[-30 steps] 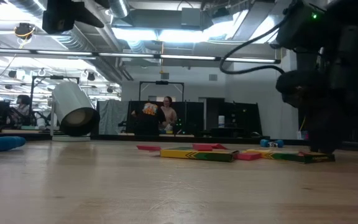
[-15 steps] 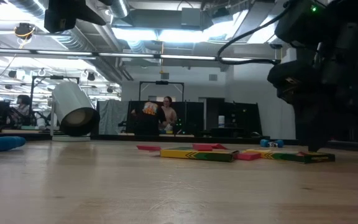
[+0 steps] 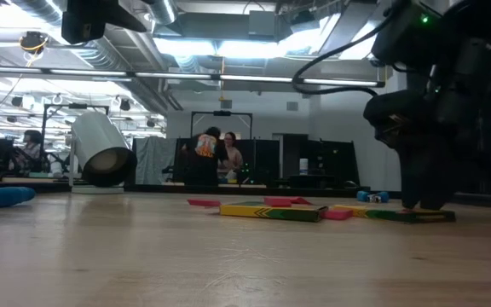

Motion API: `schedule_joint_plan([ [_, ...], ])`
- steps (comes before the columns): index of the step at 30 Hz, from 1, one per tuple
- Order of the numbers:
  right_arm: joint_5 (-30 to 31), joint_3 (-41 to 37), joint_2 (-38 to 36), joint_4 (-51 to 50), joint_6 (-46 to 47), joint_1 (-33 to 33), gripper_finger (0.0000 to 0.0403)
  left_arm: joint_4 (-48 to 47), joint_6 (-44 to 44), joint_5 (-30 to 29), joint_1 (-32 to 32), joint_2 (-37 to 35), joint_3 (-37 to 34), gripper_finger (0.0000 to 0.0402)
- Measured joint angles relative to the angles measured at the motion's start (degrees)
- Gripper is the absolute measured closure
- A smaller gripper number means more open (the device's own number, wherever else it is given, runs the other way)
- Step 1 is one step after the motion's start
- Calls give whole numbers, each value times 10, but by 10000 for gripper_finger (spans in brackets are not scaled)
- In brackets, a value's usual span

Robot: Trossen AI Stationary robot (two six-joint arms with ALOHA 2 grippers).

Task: Pick & Place School Supplies
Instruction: Put the yellow crayon box into the red basket

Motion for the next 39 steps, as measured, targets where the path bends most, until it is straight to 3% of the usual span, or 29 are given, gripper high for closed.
schedule_joint_plan([
  [15, 4, 0, 2, 149, 26, 0, 259, 0, 7, 1, 0, 0, 0, 240],
  [21, 14, 25, 2, 103, 30, 0, 259, -19, -4, 5, 1, 0, 0, 240],
  [27, 38, 68, 2, -71, 32, 1, 259, -44, -19, 57, 29, 17, 0, 240],
  [30, 40, 71, 1, -108, 31, 3, 259, -34, -10, 78, 44, 36, 0, 242],
  [39, 45, 57, 1, -119, 37, 3, 260, 112, 59, 192, 128, 135, 0, 288],
])
